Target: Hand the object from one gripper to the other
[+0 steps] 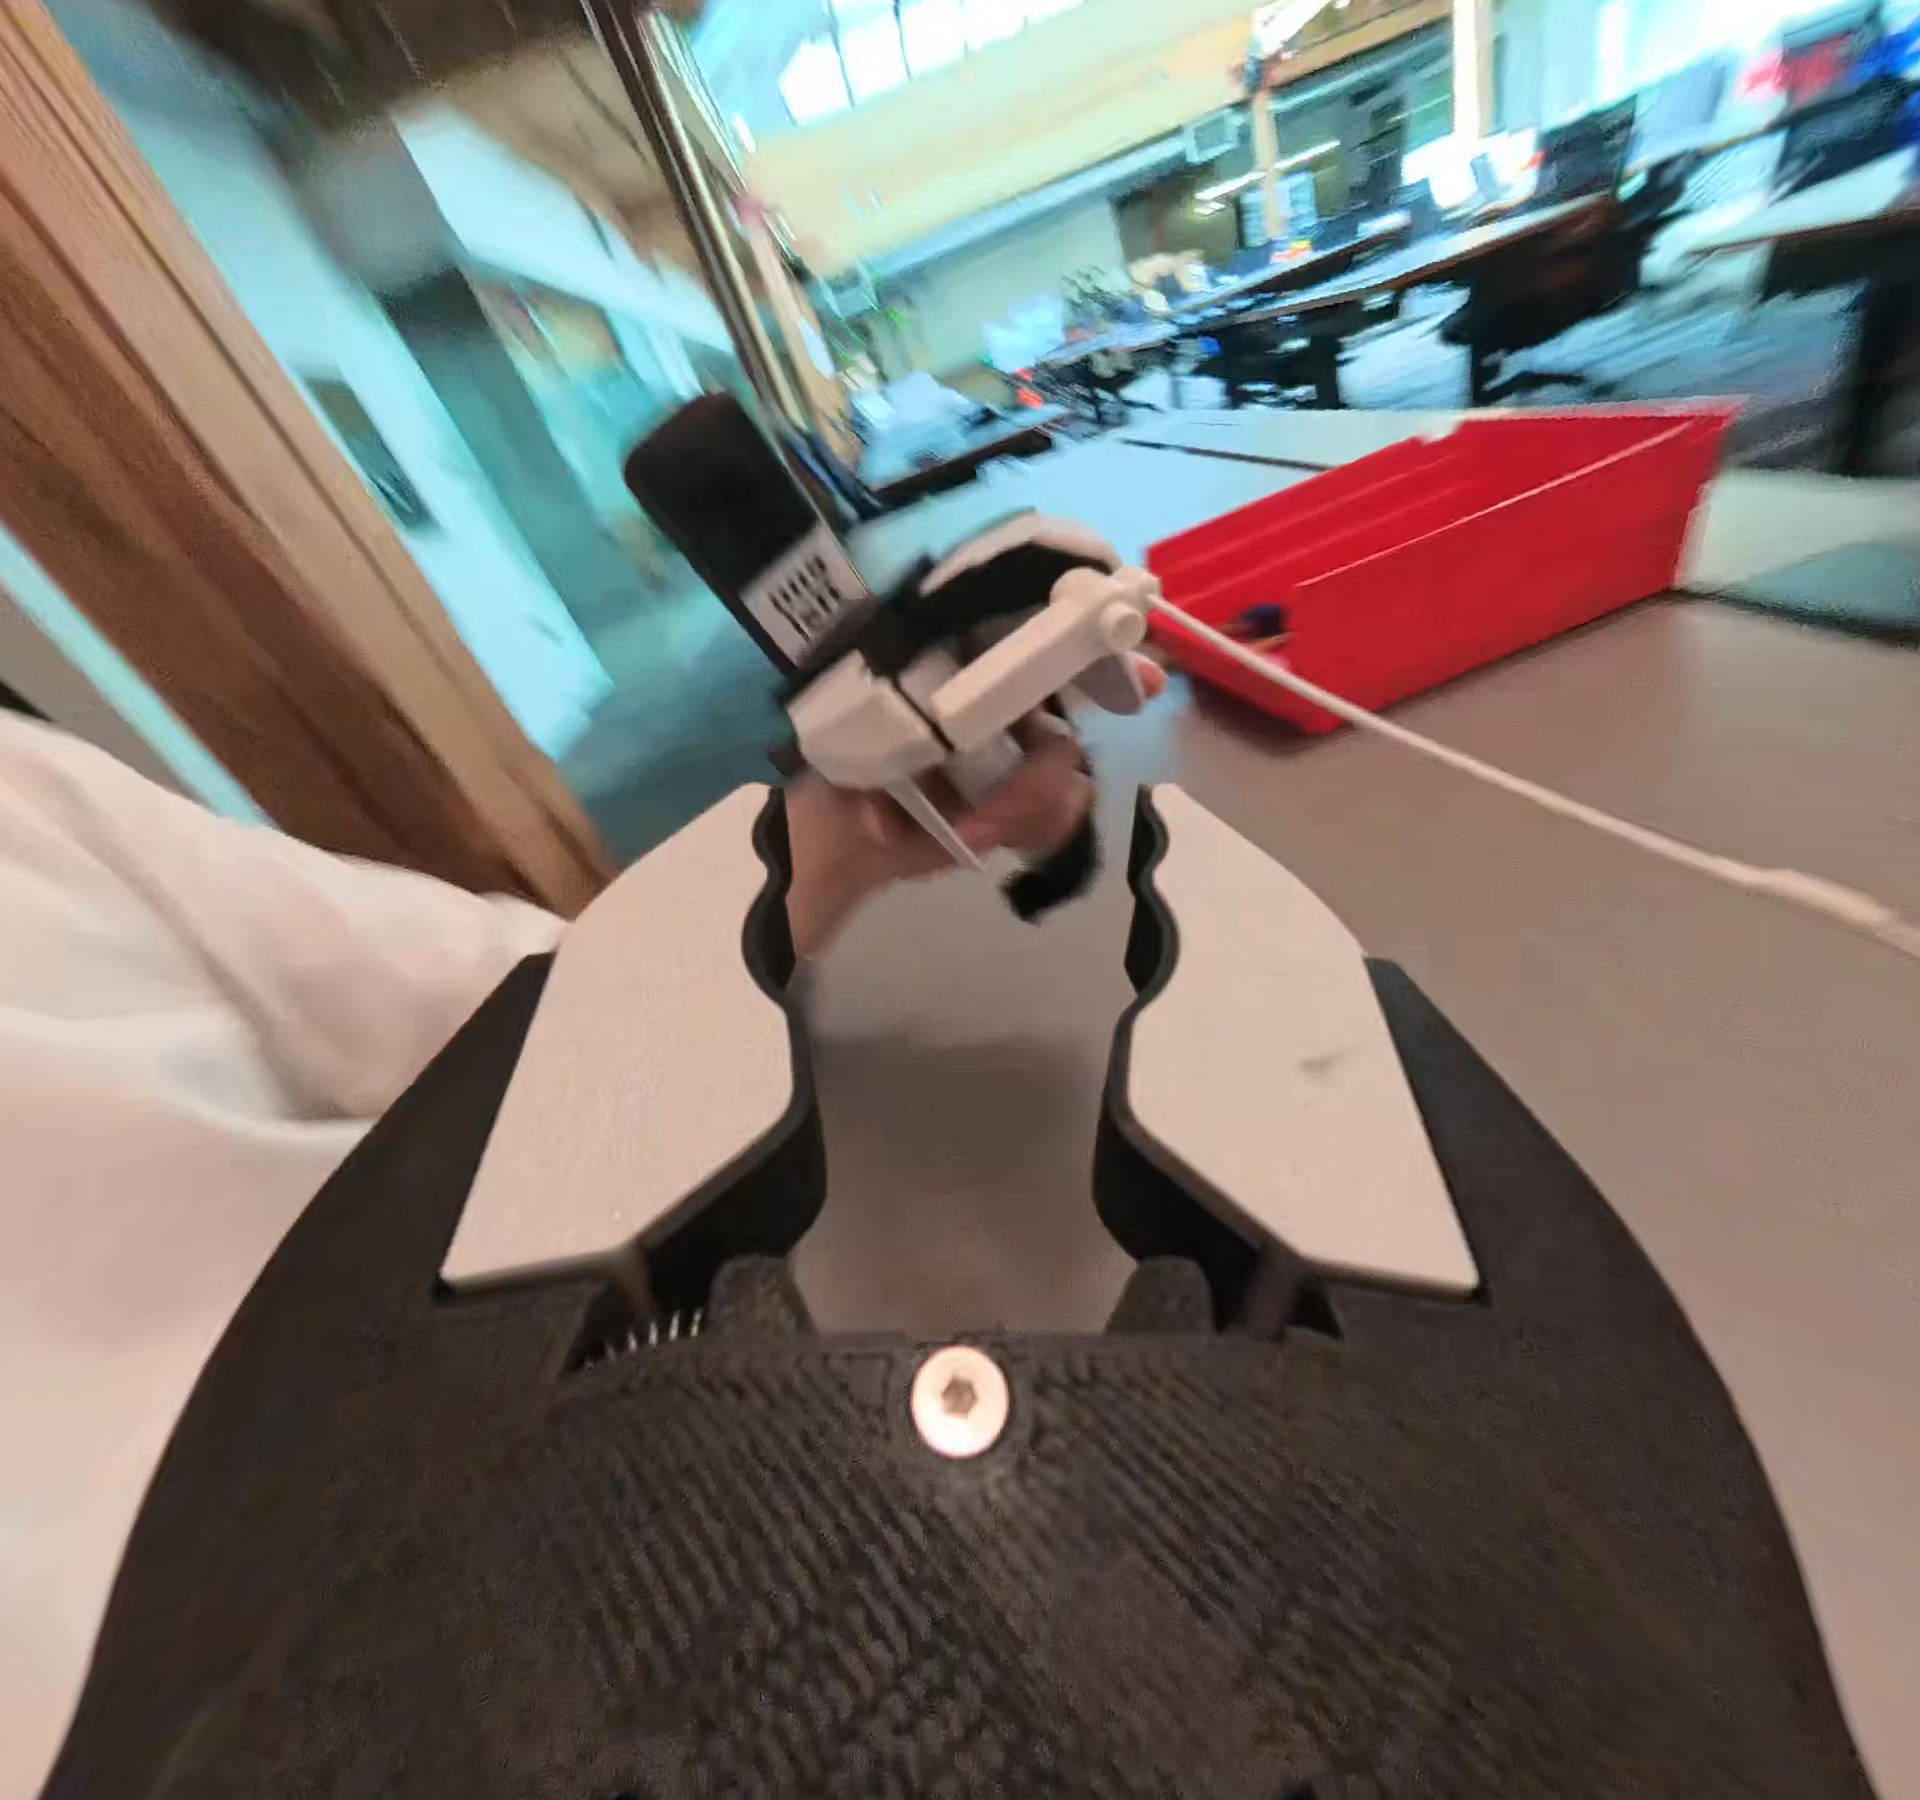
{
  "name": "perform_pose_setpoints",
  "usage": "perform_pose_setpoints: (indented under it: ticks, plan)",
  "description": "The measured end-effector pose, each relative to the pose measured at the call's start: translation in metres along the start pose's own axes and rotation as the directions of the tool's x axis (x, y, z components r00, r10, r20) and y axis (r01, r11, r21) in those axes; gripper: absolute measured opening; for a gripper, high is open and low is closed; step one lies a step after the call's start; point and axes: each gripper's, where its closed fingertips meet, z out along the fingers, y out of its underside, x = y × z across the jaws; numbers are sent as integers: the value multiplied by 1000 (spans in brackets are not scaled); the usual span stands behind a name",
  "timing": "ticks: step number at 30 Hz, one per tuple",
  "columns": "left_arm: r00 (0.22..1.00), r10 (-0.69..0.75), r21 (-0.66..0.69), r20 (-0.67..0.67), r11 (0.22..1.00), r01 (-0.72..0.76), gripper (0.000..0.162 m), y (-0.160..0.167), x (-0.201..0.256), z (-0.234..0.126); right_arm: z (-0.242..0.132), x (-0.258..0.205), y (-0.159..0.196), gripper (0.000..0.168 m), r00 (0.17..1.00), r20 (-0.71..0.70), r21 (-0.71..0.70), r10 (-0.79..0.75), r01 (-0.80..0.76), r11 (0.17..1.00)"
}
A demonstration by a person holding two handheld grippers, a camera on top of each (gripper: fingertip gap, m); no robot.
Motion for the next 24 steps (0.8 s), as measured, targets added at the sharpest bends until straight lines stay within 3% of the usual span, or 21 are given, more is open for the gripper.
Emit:
perform_pose_setpoints:
  ticks: [3, 6, 8, 14, 16, 18, 20, 21, 24]
  plan:
    - [994, 103, 47, -38, 994, -101, 45, 3, 11, 2, 3, 0, -2, 57, 951, 123, 58, 282, -291, 955]
    - [986, 162, 30, -49, 987, -160, 45, 11, 18, 7, 9, 0, 2, 45, 896, 182, 49, 405, -420, 906]
    - [983, 180, 18, -47, 984, -179, 45, 13, 20, 9, 11, 5, 7, 18, 912, 143, 43, 384, -394, 918]
    - [982, 188, -95, -21, 977, -190, 42, 24, 14, 9, 11, 18, 12, 14, 978, 4, 19, 207, -207, 978]
    - [994, 107, -123, -34, 986, -110, 41, 24, 14, 8, 8, 26, 14, 12, 995, -68, -17, 70, -72, 997]
    - [995, -92, -141, -43, 986, 86, 50, 22, 10, 6, 2, 27, 6, 12, 991, -116, -21, -60, 58, 998]
    - [950, -310, -132, -46, 944, 302, 45, 19, 6, 6, -3, 31, 2, 12, 968, -172, -59, -183, 176, 983]
    - [916, -398, -125, -39, 912, 391, 36, 17, 3, 6, -5, 35, 2, 12, 941, -210, -88, -267, 254, 963]
    - [804, -595, -181, -12, 792, 583, 37, 25, 4, 10, -10, 51, 6, 12, 806, -331, -248, -491, 427, 869]
